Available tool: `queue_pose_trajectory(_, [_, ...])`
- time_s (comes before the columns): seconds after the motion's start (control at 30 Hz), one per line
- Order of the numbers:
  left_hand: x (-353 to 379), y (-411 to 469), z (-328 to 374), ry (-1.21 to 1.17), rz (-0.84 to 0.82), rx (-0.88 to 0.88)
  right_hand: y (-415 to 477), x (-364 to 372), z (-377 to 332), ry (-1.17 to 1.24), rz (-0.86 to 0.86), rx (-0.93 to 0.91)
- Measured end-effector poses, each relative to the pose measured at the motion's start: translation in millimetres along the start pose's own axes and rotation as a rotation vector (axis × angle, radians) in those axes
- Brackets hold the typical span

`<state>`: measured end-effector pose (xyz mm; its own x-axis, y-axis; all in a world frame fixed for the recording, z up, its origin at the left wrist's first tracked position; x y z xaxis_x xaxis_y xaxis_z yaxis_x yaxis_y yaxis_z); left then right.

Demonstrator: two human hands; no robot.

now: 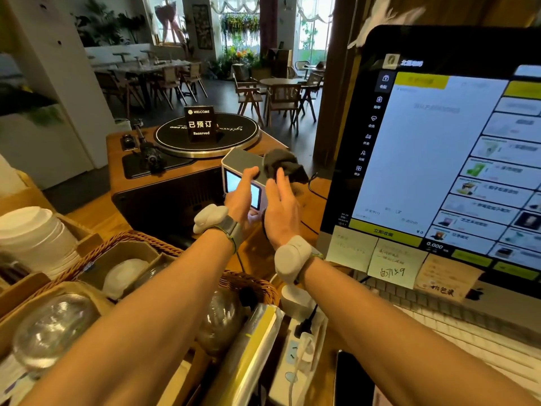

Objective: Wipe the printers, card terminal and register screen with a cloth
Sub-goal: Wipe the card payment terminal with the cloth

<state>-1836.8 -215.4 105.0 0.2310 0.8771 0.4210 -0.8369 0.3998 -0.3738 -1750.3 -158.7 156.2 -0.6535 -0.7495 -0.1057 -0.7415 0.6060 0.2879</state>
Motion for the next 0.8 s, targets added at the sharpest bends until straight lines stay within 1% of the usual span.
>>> queue_pose_trajectory(0.07, [5.4, -2.8, 0.6, -0.049, -0.020, -0.011, -6.1, -2.3, 14.9, -0.026, -0.024, 0.047])
queue_pose_trajectory(0.13, [8.7, -0.9, 1.8, -0.070, -0.034, -0.010, -7.2, -1.3, 17.7, 0.057, -0.013, 0.080])
queue_pose_trajectory(0.2, [11.5, 1.1, 1.7, -0.074, -0.073, -0.014, -1.6, 4.3, 6.9, 0.168, 0.001, 0.061])
queue_pose_trajectory(0.23, [13.6, 2.0, 1.4, -0.079, -0.110, -0.015, -0.2, 7.0, -0.9, 0.142, -0.008, 0.024])
queue_pose_trajectory(0.3, [15.1, 1.6, 1.7, -0.059, -0.148, -0.005, -3.3, 5.0, -8.0, -0.029, -0.002, -0.067])
queue_pose_trajectory(0.37, [4.2, 4.7, 4.1, 0.040, -0.083, 0.040, -5.6, 0.1, -13.8, -0.202, -0.008, -0.202])
queue_pose_trajectory(0.43, [-4.5, 6.4, 6.8, 0.148, -0.045, 0.115, -4.0, 3.9, -25.5, -0.376, -0.072, -0.323])
queue_pose_trajectory(0.47, [-5.2, 4.4, 6.0, 0.203, -0.062, 0.133, 1.4, 6.0, -31.7, -0.465, -0.096, -0.353])
queue_pose_trajectory(0.53, [-1.6, -1.7, -0.7, 0.317, -0.149, 0.117, 19.6, 7.7, -43.5, -0.604, -0.134, -0.366])
queue_pose_trajectory(0.6, [3.1, -9.2, -3.7, 0.353, -0.258, 0.089, 41.1, 4.3, -48.6, -0.654, -0.170, -0.298])
queue_pose_trajectory(0.63, [4.4, -11.8, -0.2, 0.330, -0.306, 0.091, 52.2, 0.6, -45.2, -0.631, -0.183, -0.200])
queue_pose_trajectory(0.67, [3.8, -13.2, 4.3, 0.298, -0.342, 0.099, 61.3, -2.8, -36.3, -0.560, -0.197, -0.057])
queue_pose_trajectory(0.7, [3.0, -14.4, 9.1, 0.261, -0.374, 0.102, 66.8, -4.7, -25.8, -0.436, -0.216, 0.092])
queue_pose_trajectory(0.73, [0.7, -15.7, 12.8, 0.229, -0.403, 0.094, 66.9, -4.8, -17.7, -0.322, -0.229, 0.203])
queue_pose_trajectory(0.77, [-1.4, -16.3, 14.4, 0.215, -0.431, 0.078, 65.8, -4.1, -12.8, -0.248, -0.244, 0.269])
queue_pose_trajectory(0.8, [-3.1, -17.5, 13.7, 0.224, -0.458, 0.062, 63.9, -2.1, -12.8, -0.211, -0.272, 0.287])
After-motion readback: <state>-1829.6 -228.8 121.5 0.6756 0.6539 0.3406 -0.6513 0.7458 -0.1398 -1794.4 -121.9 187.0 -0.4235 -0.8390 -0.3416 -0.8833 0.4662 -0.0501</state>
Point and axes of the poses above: each hand's wrist, its own y-axis towards the middle knuckle, its own x-axis out of the palm, z = x × y, the point moved 9 cm from there along y, towards the middle knuckle, and after that the axes turned 1 degree about y, right-handed, at the moved point
